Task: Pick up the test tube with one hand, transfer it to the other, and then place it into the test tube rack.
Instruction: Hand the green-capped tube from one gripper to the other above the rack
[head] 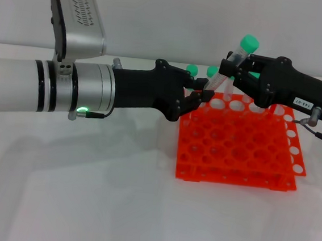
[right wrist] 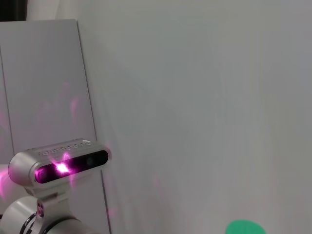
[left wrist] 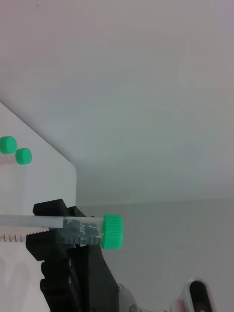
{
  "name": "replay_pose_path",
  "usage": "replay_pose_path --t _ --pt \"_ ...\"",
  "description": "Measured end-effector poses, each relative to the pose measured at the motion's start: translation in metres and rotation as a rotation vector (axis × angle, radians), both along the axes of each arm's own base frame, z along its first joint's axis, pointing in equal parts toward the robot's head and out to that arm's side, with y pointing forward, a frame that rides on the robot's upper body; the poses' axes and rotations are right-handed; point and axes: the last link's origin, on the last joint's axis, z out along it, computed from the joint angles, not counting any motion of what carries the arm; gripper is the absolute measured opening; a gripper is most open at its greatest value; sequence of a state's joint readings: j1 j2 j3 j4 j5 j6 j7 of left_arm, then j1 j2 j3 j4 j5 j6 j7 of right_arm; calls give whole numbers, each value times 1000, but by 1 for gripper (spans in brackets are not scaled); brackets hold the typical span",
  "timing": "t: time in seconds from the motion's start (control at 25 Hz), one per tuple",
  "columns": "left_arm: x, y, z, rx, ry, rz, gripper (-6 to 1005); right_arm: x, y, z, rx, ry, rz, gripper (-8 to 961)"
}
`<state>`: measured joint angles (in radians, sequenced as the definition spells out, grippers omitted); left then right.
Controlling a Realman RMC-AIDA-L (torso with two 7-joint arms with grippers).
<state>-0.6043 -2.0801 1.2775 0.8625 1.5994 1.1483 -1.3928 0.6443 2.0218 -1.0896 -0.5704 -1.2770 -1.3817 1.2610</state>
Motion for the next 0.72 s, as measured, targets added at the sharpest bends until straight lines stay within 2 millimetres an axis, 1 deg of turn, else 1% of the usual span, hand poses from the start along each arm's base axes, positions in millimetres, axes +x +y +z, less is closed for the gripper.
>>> replay_pose_path --t 0.36,0.6,0.72 --pt "-2 -1 0 -1 -4 9 177 4 -1 3 16 15 -12 195" --pt "-5 -1 4 16 -45 36 258 5 -2 4 18 17 -15 201" --pt "-9 -1 9 39 -77 64 319 7 -2 4 19 16 -21 204"
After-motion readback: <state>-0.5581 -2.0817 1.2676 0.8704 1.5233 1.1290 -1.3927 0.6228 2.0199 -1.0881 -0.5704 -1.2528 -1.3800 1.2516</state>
